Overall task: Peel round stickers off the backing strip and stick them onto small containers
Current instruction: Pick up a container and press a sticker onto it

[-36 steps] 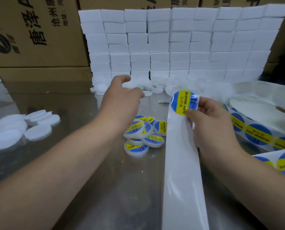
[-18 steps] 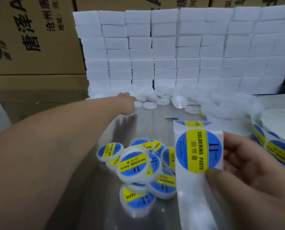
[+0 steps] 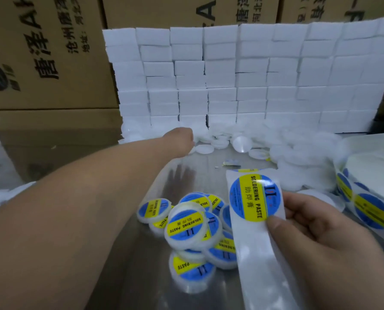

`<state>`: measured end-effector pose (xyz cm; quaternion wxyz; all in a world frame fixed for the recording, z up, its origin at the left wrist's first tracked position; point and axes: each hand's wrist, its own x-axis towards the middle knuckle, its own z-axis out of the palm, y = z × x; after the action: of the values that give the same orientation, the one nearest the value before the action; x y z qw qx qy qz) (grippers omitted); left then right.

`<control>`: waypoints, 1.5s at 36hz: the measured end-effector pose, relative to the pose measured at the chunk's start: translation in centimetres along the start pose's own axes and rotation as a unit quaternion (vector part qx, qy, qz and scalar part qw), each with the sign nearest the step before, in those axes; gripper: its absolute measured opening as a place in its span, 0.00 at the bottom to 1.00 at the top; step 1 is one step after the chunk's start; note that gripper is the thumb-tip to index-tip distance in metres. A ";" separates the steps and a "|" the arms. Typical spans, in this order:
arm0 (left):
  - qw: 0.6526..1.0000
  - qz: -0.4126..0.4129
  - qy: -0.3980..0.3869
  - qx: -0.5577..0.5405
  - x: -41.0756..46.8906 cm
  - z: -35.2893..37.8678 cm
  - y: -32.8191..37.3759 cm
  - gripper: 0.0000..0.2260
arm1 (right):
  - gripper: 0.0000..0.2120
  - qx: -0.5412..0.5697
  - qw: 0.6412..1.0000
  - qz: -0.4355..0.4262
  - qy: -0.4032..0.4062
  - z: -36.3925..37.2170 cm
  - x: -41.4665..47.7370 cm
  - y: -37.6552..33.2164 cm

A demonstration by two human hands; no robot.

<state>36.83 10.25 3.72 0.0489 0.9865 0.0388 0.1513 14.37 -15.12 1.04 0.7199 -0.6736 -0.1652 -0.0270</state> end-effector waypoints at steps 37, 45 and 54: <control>0.992 -0.065 -0.101 0.032 -2.9 1.2 -0.4 0.18 | 0.26 -0.033 0.998 -0.032 -0.044 0.5 -0.1 -0.6; 0.952 -0.144 0.040 -0.267 -6.4 -1.3 2.3 0.08 | 0.11 -0.035 0.999 -0.023 -0.030 0.5 -0.1 -0.4; 0.862 -0.110 0.098 -0.485 -15.9 -8.6 7.8 0.12 | 0.06 -0.121 0.992 -0.032 0.011 0.4 -0.1 -0.5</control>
<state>19.63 1.80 8.06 0.5333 0.8078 0.0733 0.2401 14.09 -14.76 1.54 0.6333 -0.7501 -0.1743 -0.0772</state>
